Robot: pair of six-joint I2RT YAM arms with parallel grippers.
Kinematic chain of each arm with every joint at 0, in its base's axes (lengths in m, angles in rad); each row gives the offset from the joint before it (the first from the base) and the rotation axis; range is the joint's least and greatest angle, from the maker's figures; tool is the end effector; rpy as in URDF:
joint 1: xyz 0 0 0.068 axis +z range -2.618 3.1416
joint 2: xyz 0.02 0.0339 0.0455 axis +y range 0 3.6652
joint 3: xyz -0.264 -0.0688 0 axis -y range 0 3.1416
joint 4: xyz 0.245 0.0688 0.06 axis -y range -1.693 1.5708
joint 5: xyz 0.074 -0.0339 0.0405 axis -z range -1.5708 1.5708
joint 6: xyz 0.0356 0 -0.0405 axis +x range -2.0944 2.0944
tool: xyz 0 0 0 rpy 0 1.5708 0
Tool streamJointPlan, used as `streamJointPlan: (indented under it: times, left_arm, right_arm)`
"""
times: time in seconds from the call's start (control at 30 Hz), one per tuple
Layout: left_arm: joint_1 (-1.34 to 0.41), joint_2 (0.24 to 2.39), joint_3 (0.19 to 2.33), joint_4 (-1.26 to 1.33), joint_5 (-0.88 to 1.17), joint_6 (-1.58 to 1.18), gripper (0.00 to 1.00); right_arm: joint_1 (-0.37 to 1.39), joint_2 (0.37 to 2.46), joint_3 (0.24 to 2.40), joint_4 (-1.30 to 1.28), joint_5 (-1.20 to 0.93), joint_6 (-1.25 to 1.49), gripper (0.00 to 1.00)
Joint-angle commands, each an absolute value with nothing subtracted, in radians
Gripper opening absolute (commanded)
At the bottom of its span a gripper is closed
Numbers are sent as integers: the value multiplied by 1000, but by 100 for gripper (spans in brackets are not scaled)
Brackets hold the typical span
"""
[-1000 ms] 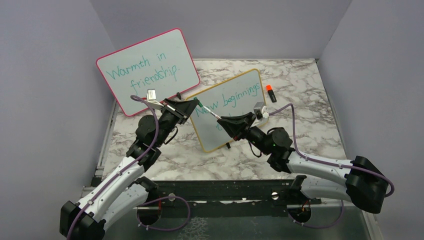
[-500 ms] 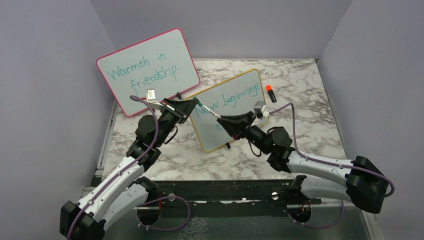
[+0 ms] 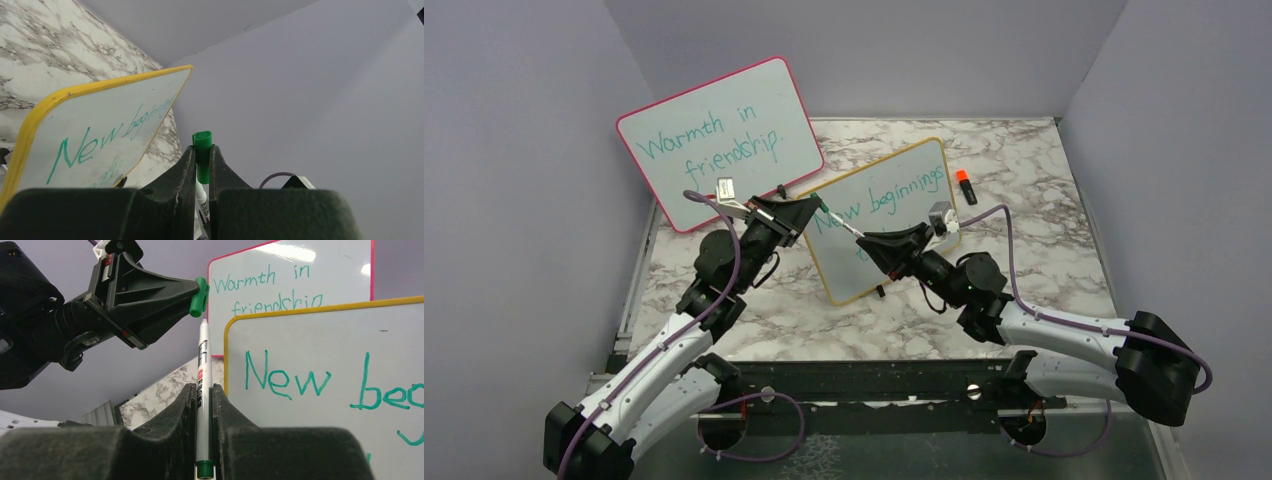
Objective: Write a sentence on the whiteboard
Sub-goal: Close the whiteboard marker at the center of the board.
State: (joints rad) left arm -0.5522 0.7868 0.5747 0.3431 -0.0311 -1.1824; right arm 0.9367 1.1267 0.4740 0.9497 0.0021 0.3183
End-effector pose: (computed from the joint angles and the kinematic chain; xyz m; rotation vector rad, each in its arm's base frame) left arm 0.1661 -0.1010 0.3218 -0.5223 1.5109 -1.3739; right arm 0.1437 0.1953 0.2828 -0.4091 1.2870 1.0707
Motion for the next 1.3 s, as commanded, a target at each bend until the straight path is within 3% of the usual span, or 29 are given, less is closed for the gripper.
streamJointPlan:
  times: [0.0,1.27]
  left_arm:
    - [-560,787,604,368,-58,-1175,0]
    - [-560,806,610,368,-58,-1144,0]
  right_arm:
    - [942,1134,510,942,10,327,1]
    - [942,1095,488,973,-6,334,0]
